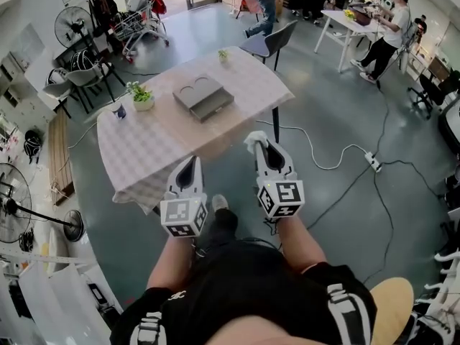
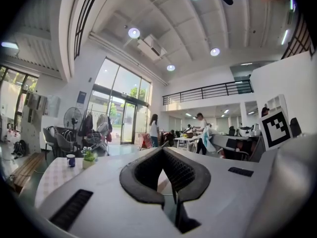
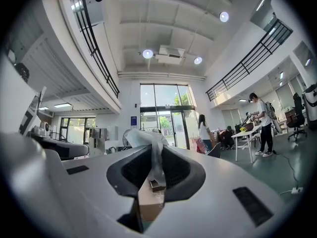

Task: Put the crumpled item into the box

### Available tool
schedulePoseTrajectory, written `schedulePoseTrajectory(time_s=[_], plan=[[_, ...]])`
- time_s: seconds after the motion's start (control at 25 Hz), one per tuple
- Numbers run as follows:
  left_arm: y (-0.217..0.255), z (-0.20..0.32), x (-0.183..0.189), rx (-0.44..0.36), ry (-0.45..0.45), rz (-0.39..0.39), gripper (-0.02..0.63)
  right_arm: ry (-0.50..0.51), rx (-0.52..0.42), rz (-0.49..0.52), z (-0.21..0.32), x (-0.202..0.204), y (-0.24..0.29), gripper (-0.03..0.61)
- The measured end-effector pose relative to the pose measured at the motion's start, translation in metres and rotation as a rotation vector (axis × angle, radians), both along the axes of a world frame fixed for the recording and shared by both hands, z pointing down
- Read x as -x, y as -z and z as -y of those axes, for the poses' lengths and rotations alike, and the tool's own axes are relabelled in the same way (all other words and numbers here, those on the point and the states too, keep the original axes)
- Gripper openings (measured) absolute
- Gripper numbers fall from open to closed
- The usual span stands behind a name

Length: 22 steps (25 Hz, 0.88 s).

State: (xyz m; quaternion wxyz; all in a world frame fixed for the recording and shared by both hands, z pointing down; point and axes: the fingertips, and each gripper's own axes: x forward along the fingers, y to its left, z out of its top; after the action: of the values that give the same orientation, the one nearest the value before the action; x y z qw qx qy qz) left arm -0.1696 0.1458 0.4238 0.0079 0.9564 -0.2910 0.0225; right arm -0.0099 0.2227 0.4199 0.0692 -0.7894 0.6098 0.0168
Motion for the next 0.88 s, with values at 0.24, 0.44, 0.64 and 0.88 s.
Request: schedulePoseTrajectory(time_s=[0.24,0.44,0.64,0.88], plan=[[-0.006,0.023,-0.027,-0.003,-0.022,-0.01,0.003,-0.007,-0.008,-0.021,0.019,-0.02,-0.002,0.057],[-0.003,0.052,-0.059,-0.012,-0.051,-0.026,0.003,-0.017,-0.022,-0.024,0.048,-0.046,0.0,0.057],[-0.007,0.094,-0.085,-0.007,-0.051,-0.034,0.003,-0.011,-0.018,-0.034,0.089,-0.072,-0.002,0.057],[-0.001,0.157,-0.117,0.006,-0.038,-0.029,0.003,0.011,-0.011,-0.032,0.153,-0.105,0.005,0.057]])
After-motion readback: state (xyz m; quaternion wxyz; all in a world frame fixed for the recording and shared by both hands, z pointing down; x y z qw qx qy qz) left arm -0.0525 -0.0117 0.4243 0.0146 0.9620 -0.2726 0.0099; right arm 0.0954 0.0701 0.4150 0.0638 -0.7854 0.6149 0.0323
